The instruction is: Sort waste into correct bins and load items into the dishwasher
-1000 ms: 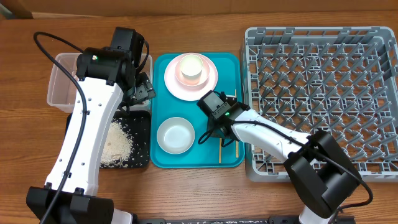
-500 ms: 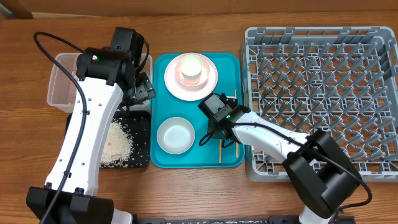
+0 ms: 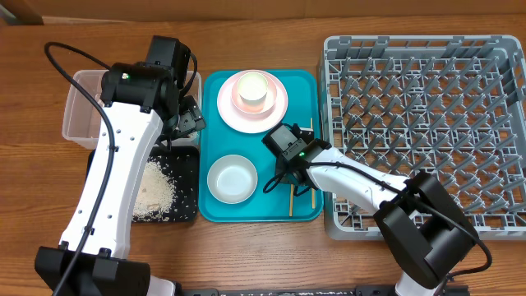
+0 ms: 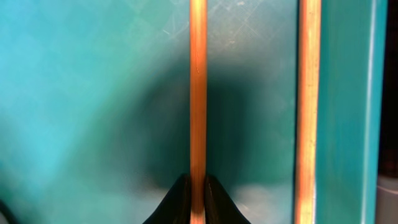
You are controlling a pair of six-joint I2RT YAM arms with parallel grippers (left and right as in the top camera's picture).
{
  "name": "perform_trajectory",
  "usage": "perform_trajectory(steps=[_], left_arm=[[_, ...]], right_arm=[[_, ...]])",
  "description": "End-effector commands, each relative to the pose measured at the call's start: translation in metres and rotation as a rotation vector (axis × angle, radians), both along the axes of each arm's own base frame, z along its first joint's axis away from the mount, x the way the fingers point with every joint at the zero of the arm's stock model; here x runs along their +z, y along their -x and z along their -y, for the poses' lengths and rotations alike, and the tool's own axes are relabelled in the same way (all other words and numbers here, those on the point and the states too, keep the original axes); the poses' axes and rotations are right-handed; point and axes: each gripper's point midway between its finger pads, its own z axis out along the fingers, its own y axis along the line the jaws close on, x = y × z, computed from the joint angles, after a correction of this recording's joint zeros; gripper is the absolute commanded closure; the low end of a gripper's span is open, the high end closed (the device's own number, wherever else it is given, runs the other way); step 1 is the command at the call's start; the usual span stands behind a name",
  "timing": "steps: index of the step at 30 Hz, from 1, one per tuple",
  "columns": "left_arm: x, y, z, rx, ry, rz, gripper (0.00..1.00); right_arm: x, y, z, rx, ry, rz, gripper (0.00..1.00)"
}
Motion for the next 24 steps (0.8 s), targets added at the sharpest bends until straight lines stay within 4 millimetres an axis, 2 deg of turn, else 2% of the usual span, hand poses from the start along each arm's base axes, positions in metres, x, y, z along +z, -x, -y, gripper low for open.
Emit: perform_trajectory(steps=[1, 6, 14, 18, 24], left_arm=[[0.007, -0.002, -0.002, -0.003, -0.003, 0.024, 0.00], [0.007, -0.002, -0.002, -0.003, -0.003, 0.024, 0.00], [0.007, -0.002, -0.002, -0.003, -0.003, 0.024, 0.00], [0.007, -0.002, -0.002, -0.003, -0.003, 0.024, 0.00], [0.007, -0.002, -0.002, -0.003, -0.003, 0.024, 0.00]], right_arm=[[-0.006, 0.007, 0.005, 0.033, 0.035, -0.011, 0.89], [-0.005, 0.005, 0.003, 0.032, 0.027, -0.003, 0.96], [0.000, 0.006, 0.006, 0.031, 0.042, -0.019, 0.96], [0.031, -0.004, 0.001, 0.045, 0.036, -0.006, 0.96], [0.096, -0.025, -0.016, 0.158, 0.023, 0.058, 0.96]])
